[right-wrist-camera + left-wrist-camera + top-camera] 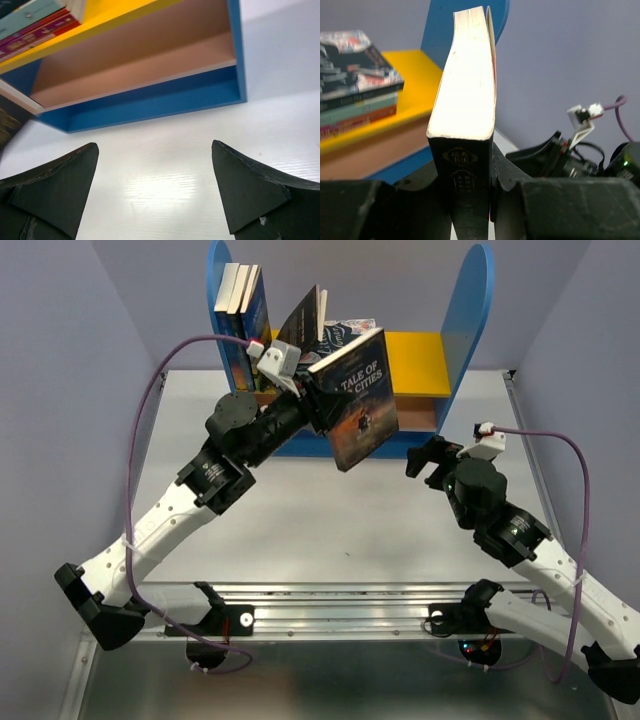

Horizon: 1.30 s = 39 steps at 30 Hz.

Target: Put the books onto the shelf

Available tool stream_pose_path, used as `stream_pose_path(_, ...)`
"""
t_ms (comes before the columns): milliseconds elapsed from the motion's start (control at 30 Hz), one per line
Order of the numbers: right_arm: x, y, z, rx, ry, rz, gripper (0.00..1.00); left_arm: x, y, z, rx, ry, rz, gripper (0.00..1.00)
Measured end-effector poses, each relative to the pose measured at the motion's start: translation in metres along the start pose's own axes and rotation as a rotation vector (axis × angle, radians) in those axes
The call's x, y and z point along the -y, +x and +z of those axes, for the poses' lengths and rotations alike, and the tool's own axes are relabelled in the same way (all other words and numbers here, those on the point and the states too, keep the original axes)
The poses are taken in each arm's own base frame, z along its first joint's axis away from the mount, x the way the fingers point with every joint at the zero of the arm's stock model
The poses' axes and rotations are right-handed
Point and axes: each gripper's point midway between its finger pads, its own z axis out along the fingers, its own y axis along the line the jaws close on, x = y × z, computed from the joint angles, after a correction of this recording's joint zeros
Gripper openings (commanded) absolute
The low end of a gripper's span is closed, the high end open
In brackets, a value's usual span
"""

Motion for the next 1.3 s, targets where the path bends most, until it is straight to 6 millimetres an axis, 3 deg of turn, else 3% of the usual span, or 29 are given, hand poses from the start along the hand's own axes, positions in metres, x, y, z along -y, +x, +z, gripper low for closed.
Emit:
stream_pose_path(167,0.019,-0.003,0.0,0.025,0.088,-0.056,1.0,0.021,-0.055,0.023,0.113,0.03,0.092,0.0)
stream_pose_path(300,0.024,-0.011,-0.005,0.054,0.103,-0.054,1.0,0.018,-0.09,0.055,0.2,-0.024,0.186,0.0)
stream_pose_path(467,0.027,-0.017,-0.007,0.073,0.113,-0.056,1.0,-0.012,-0.108,0.1,0.254,-0.184,0.322,0.0)
stream_pose_path(600,0.027,-0.013,-0.005,0.063,0.117,-0.069,1.0,-0.044,-0.102,0.132,0.244,-0.324,0.428,0.0)
stream_pose_path(700,0.027,-0.012,-0.005,0.057,0.113,-0.071,1.0,-0.066,-0.095,0.143,0.217,-0.421,0.5,0.0)
stream_pose_path(833,0.027,-0.011,-0.005,0.055,0.113,-0.079,1.0,-0.092,-0.09,0.137,0.17,-0.54,0.586,0.0)
stream_pose_path(967,0.026,-0.011,-0.004,0.052,0.112,-0.08,1.0,-0.103,-0.109,0.12,0.209,-0.607,0.609,0.0)
stream_pose_path(1167,0.025,-0.001,0.002,0.023,0.114,-0.101,1.0,-0.115,-0.154,0.076,0.287,-0.686,0.595,0.0)
stream_pose_path(1300,0.024,0.006,0.005,0.0,0.116,-0.118,1.0,-0.121,-0.193,0.043,0.386,-0.756,0.573,0.0)
